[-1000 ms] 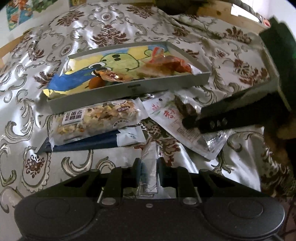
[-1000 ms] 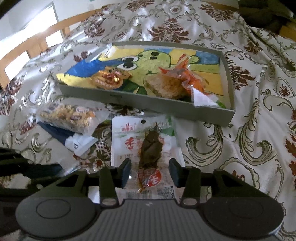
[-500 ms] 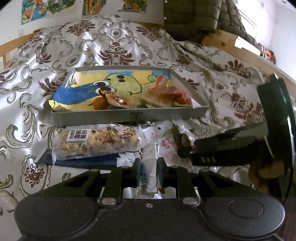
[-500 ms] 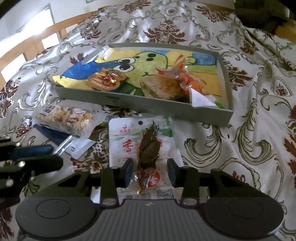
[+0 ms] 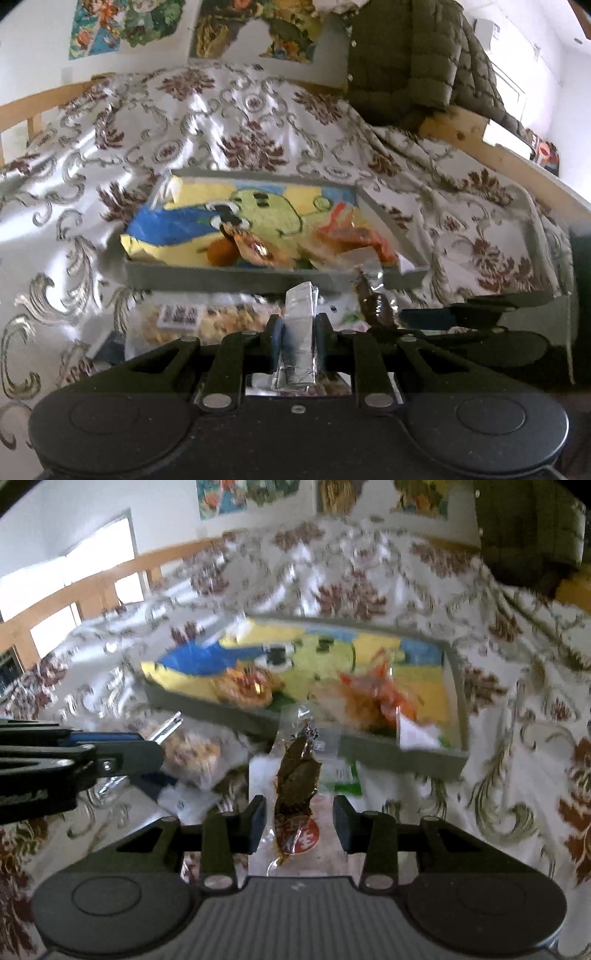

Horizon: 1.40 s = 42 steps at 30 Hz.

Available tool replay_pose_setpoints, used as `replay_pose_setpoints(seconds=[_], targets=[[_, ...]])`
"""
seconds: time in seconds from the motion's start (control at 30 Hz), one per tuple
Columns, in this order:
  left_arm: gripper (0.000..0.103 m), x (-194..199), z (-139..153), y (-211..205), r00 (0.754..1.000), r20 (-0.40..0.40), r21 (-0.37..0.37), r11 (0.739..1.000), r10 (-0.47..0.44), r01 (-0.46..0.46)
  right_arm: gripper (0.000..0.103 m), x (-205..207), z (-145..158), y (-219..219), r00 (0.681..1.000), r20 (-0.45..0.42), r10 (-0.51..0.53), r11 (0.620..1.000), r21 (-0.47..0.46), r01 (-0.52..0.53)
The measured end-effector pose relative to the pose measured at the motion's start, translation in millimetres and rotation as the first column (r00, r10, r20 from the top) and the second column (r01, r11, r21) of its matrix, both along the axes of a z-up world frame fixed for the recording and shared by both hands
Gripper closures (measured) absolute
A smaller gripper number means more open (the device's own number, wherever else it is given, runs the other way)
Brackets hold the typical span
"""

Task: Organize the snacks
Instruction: 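Carry the silver packet into the tray with the left tool while the right tool carries the brown snack in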

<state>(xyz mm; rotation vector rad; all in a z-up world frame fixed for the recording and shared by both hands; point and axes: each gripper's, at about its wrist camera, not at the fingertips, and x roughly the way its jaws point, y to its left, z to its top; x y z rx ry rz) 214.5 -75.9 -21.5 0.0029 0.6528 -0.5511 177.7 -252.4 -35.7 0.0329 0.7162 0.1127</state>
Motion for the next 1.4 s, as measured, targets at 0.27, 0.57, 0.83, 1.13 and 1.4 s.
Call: replay_pose_setpoints(seconds=[0.27,0.57,0.83,1.13,1.4], targets=[[0.082,25,17,-1,0.993,0.109,-0.012,0.998,0.055,-0.054,0.059,5,14,-10,0.989,0.135,-0.052,0.998,0.037,0.048],[0.082,89,23,14,0.970,0.103,-0.108,0.972,0.222,-0.211,0.058,37,31,-30,0.957,0.249,-0.148,0.982,0.152,0.113],[0.082,127,11,24,0.962,0.067,-0.154,0.956,0.263,-0.250,0.058,79,29,-29,0.949,0.272,-0.161,0.982,0.143,0.126],[0.082,150,-7,24,0.955,0.027,-0.180,0.941,0.296,-0.286,0.058,103,10,-5,0.961,0.252,-0.111,0.994,0.052,0.101],[0.082,154,-22,13,0.959,0.003,-0.130,0.951,0.282,-0.279,0.057,109,-4,5,0.973,0.217,-0.085,0.996,0.008,0.085]])
